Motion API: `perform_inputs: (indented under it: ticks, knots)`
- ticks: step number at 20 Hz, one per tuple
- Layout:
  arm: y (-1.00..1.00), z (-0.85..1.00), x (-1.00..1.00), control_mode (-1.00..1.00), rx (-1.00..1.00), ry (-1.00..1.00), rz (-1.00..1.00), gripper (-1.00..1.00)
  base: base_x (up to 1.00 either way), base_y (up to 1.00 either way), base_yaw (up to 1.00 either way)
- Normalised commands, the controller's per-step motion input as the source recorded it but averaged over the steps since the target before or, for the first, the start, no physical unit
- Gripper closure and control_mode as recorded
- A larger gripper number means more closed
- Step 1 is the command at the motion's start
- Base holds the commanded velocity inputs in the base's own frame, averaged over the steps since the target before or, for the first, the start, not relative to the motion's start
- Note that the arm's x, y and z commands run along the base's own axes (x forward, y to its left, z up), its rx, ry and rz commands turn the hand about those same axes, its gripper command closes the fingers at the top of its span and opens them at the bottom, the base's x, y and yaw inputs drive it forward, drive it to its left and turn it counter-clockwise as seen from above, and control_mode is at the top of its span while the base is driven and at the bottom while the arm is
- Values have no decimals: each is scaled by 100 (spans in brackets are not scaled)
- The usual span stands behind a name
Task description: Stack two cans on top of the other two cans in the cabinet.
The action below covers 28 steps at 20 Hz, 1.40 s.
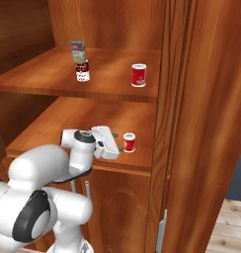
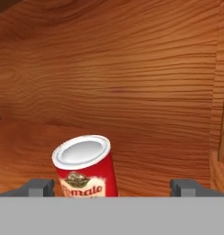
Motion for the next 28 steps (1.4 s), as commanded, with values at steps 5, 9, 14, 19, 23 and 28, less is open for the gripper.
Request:
perform_inputs:
  ticks: [5, 9, 14, 19, 23, 28]
  knots:
    - [-11, -12, 25, -100, 0, 0, 0, -100, 0, 0, 0]
    - [-5, -12, 20, -100, 0, 0, 0, -100, 0, 0, 0]
    - [-11, -9, 11, -100, 0, 0, 0, -100, 0, 0, 0]
    - [-14, -4, 9, -100, 0, 0, 0, -100, 0, 0, 0]
    - [-14, -10, 8, -100, 0, 0, 0, -100, 0, 0, 0]
    - [-14, -15, 11, -100, 0, 0, 0, -100, 0, 0, 0]
